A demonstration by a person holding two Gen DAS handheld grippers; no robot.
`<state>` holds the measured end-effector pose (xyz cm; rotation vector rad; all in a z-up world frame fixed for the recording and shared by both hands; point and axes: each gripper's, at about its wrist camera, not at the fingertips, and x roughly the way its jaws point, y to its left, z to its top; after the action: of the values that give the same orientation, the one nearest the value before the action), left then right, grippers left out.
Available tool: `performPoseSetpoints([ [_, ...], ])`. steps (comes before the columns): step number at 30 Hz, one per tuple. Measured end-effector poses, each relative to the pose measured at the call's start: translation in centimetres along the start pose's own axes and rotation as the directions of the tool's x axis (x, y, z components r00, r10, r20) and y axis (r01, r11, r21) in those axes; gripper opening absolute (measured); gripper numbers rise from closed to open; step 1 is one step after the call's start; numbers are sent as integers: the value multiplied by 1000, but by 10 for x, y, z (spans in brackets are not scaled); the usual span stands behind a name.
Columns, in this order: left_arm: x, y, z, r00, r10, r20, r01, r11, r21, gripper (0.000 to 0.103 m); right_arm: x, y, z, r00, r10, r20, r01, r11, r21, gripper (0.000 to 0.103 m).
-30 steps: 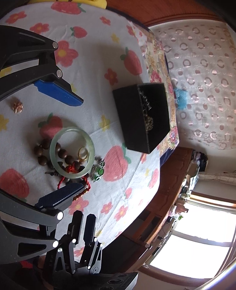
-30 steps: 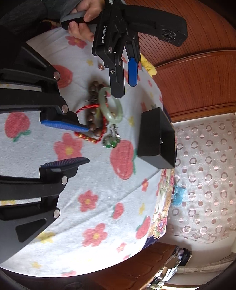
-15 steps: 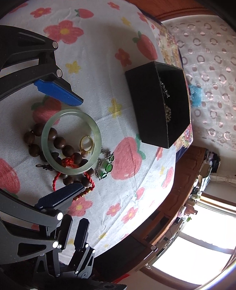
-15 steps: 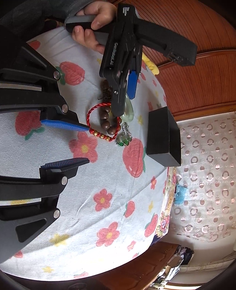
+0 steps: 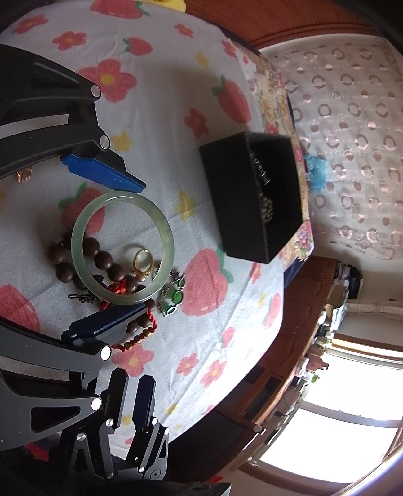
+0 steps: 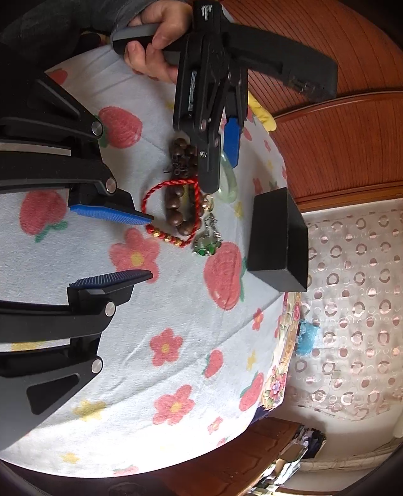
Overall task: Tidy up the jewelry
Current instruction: 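Grip the jade bangle with the left tool while the right tool grips the bead bracelet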
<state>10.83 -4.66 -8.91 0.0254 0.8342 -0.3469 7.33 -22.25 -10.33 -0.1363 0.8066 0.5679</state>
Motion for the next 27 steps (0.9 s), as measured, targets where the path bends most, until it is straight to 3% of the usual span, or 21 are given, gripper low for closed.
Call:
performPoseSetpoints([
  [3,-14,4,2,999,16,35,-16,1000,-5,68,6,4,10,1000,2,-15,-2,1000,-22,32],
  [6,-27,11,1,997,34,65,-33,999,-12,68,18,12,15,998,7,-57,-11,998,-66,23],
  [10,-40,19,-1,995,54,89,-52,998,-23,68,28,13,18,997,-18,-80,11,997,-75,19],
  [19,-60,33,-11,991,52,126,-46,998,-53,69,39,5,23,990,-83,-110,73,993,-88,18],
  [24,-63,36,-14,989,67,132,-60,997,-56,69,42,3,27,990,-67,-120,55,994,-98,18],
  [27,-64,39,-13,990,57,132,-49,997,-67,68,43,2,28,990,-50,-129,36,993,-111,8],
])
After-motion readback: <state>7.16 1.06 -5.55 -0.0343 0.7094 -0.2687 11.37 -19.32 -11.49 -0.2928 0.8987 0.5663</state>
